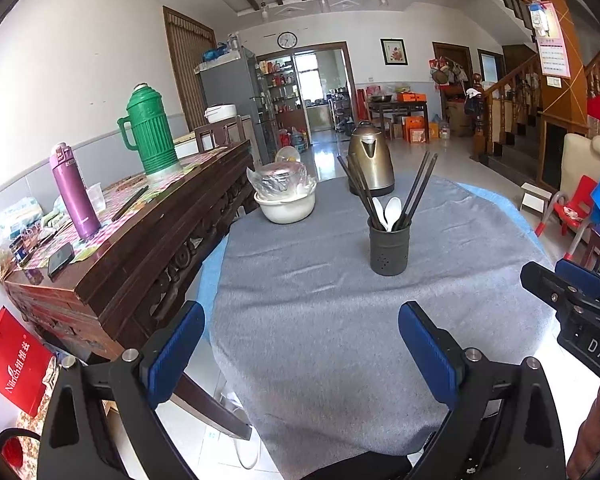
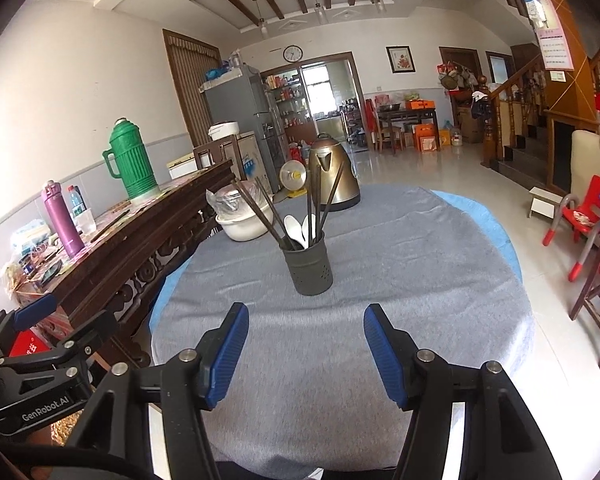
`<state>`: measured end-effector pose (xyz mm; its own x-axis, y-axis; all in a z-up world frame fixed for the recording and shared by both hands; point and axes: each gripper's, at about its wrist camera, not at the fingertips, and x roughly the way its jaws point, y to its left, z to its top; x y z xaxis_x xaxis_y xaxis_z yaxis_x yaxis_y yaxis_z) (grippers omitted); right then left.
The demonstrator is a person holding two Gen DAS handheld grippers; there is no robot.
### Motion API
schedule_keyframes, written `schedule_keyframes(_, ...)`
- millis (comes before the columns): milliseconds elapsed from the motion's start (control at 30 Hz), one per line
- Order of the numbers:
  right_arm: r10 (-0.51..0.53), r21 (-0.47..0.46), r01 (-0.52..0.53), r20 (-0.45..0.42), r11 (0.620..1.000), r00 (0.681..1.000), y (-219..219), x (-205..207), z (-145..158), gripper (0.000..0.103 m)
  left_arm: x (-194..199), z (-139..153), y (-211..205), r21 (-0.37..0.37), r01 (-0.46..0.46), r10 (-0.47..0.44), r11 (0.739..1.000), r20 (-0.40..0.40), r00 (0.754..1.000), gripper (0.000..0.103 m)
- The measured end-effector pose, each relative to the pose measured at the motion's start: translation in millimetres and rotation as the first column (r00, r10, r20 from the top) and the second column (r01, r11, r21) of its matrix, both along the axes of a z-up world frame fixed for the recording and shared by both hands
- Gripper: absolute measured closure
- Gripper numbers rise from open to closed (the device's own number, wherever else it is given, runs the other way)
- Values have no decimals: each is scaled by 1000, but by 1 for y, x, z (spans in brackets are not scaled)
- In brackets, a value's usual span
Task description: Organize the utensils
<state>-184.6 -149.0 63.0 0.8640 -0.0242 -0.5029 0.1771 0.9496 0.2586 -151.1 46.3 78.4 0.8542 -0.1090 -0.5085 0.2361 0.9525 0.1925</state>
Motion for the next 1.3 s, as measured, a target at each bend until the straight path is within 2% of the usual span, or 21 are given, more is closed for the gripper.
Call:
schedule_keyframes(500, 29, -20, -28, 42, 999, 999, 16, -12, 8, 40, -7, 4, 7, -1, -11, 11, 1000, 19, 1000, 5)
schedule_keyframes(1300, 33, -15, -32, 46, 999, 998, 18, -17, 8, 40, -9, 6, 7, 1, -8, 8, 1000, 20, 1000, 5)
